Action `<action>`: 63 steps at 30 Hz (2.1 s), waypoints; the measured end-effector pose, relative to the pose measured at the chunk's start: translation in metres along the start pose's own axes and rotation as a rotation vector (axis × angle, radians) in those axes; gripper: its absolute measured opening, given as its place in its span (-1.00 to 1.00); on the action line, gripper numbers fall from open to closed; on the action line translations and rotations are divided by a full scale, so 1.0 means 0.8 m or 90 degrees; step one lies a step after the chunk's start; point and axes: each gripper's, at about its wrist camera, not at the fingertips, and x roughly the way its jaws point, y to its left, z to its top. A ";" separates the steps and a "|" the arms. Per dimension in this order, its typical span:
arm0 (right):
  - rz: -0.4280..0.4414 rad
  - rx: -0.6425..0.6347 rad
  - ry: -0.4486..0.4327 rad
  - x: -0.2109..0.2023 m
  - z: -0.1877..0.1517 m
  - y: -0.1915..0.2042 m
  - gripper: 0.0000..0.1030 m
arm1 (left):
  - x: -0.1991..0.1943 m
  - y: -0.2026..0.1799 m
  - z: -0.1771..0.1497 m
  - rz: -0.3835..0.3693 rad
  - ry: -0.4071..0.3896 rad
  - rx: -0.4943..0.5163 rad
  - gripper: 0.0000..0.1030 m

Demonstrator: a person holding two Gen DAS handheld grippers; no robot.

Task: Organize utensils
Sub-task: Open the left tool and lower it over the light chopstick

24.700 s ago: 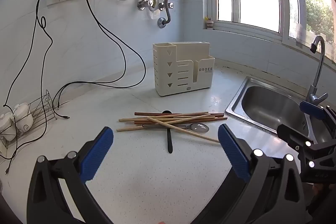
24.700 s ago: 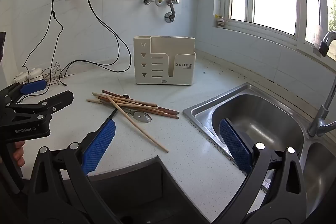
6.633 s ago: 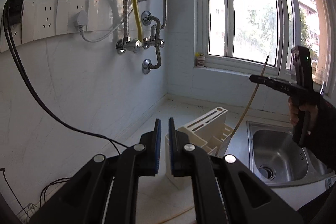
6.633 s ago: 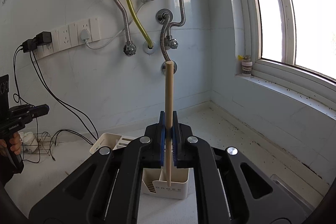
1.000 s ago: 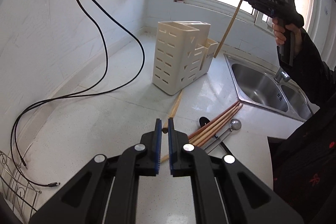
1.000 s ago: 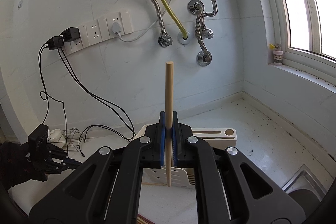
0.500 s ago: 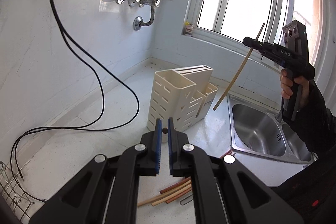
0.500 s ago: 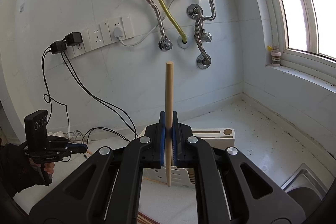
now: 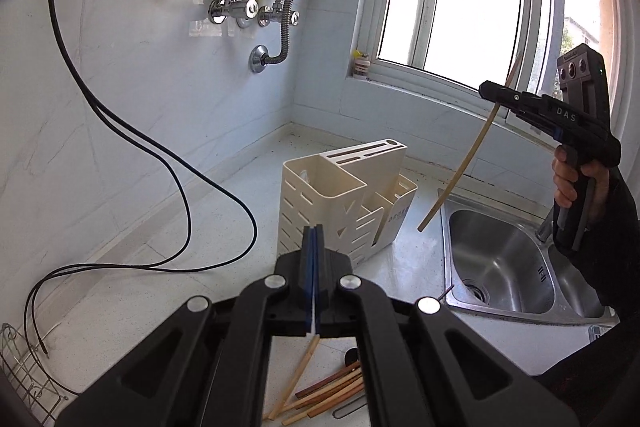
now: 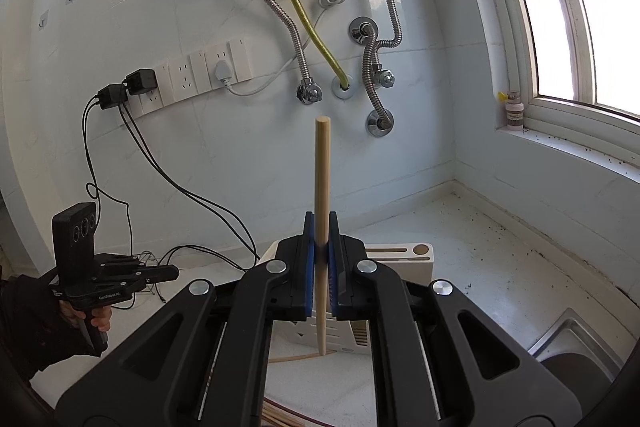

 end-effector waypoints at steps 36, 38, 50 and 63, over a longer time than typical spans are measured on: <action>-0.025 0.016 0.035 0.017 -0.017 -0.007 -0.90 | 0.152 0.092 -0.116 0.008 0.361 0.232 -0.12; -0.029 0.017 0.036 0.017 -0.017 -0.008 -0.90 | 0.159 0.092 -0.116 -0.005 0.367 0.243 -0.12; -0.030 0.024 0.040 0.021 -0.018 -0.008 -0.90 | 0.180 0.095 -0.113 -0.082 0.416 0.258 -0.46; -0.017 0.024 0.038 0.023 -0.017 -0.003 -0.90 | 0.156 0.082 -0.129 -0.108 0.419 0.287 -0.76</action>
